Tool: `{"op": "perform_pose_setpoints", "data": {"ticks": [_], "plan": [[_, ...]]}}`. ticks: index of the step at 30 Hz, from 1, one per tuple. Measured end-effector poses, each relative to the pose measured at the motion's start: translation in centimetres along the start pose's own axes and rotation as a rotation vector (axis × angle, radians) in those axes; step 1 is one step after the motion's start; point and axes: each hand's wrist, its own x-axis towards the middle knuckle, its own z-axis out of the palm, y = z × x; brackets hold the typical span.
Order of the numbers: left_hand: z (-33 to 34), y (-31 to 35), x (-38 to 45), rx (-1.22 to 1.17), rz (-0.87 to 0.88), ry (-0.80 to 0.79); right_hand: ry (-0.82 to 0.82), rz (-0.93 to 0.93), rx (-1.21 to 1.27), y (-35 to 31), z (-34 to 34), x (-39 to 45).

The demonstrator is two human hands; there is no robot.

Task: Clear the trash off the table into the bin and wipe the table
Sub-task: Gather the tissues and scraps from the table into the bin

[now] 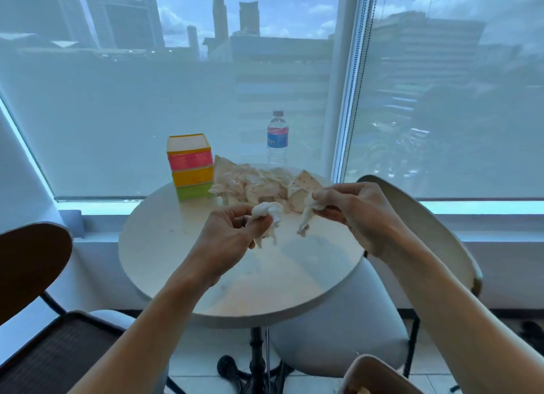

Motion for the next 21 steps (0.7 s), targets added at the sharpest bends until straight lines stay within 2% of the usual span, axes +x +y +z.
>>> {"op": "perform_pose_setpoints", "data": {"ticks": [9, 13, 18, 21], "plan": [[7.9, 1.6, -4.3, 0.037, 0.01, -0.14, 0.008, 0.063, -0.127, 4.4, -7.2, -5.6], [10.7, 1.4, -6.1, 0.049, -0.035, -0.212, -0.054, 0.117, -0.317, 7.9, -10.6, -7.8], [13.6, -0.3, -8.1, 0.093, -0.097, -0.259, -0.097, 0.286, -0.488, 14.1, -13.2, -10.4], [15.0, -2.0, -9.1, 0.145, -0.153, -0.262, -0.193, 0.399, -0.607, 17.1, -14.1, -11.7]]}}
